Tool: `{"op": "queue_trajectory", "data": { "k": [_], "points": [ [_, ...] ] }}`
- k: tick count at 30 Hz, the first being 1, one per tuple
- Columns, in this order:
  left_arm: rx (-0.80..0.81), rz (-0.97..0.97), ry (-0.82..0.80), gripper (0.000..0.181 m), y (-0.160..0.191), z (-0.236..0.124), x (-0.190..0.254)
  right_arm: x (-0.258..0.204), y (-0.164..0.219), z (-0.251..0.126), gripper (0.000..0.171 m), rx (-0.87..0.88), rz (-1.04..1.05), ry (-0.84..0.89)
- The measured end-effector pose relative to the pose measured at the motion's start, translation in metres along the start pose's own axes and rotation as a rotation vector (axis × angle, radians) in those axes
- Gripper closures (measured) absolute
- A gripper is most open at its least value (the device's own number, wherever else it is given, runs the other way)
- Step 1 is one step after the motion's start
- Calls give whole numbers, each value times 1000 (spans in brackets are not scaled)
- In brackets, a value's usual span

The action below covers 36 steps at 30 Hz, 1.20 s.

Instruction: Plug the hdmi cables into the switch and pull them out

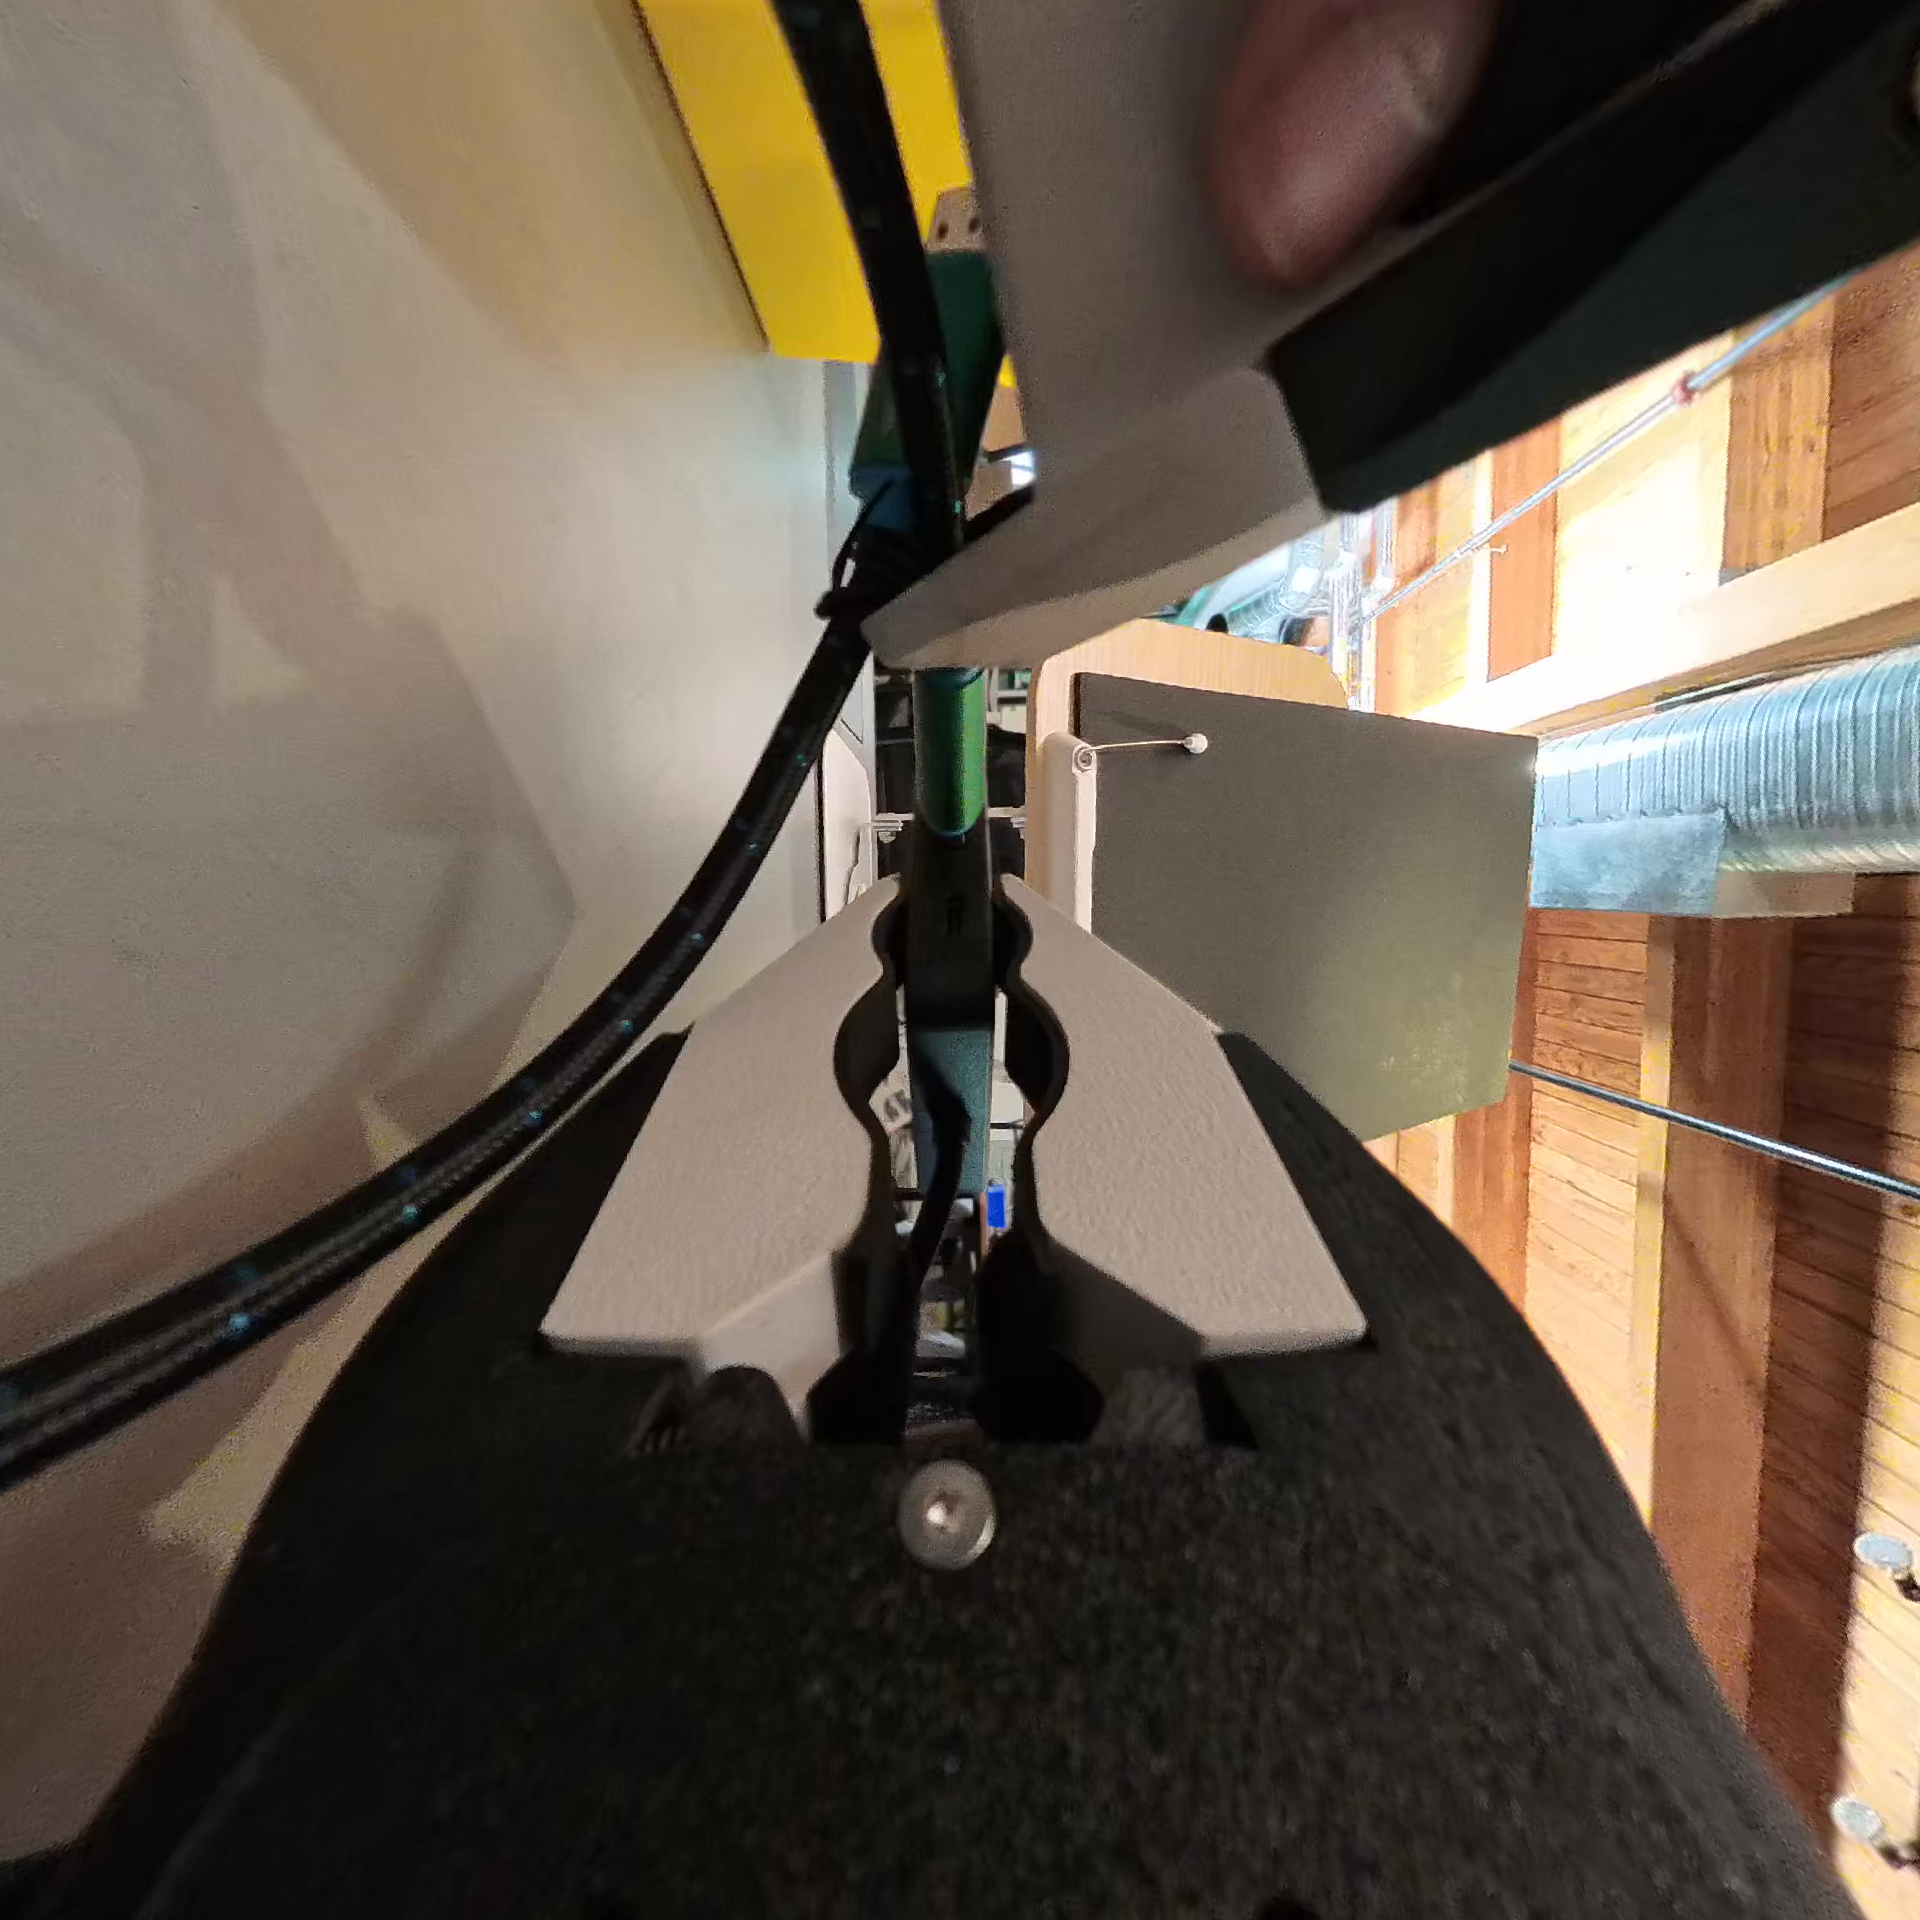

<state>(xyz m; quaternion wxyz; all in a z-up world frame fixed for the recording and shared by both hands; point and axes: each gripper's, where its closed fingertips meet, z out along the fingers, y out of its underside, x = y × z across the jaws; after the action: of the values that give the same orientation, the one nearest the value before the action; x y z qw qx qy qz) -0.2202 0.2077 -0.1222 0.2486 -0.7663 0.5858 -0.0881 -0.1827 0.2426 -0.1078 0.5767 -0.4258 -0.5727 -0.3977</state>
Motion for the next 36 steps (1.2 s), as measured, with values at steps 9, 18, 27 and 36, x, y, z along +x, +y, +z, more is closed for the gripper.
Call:
{"op": "queue_trajectory", "data": {
  "k": [9,18,27,36],
  "points": [
    [97,85,-131,171,-15,-5,-1,10,6,-1,160,-5,54,29],
    [136,183,-127,173,-19,-14,4,17,-1,-8,160,93,81,44],
    [244,29,-101,166,-24,-15,0,15,5,-1,158,75,117,6],
    [620,-559,-113,156,41,-62,36,1,33,1,158,41,274,-144]
  ]
}}
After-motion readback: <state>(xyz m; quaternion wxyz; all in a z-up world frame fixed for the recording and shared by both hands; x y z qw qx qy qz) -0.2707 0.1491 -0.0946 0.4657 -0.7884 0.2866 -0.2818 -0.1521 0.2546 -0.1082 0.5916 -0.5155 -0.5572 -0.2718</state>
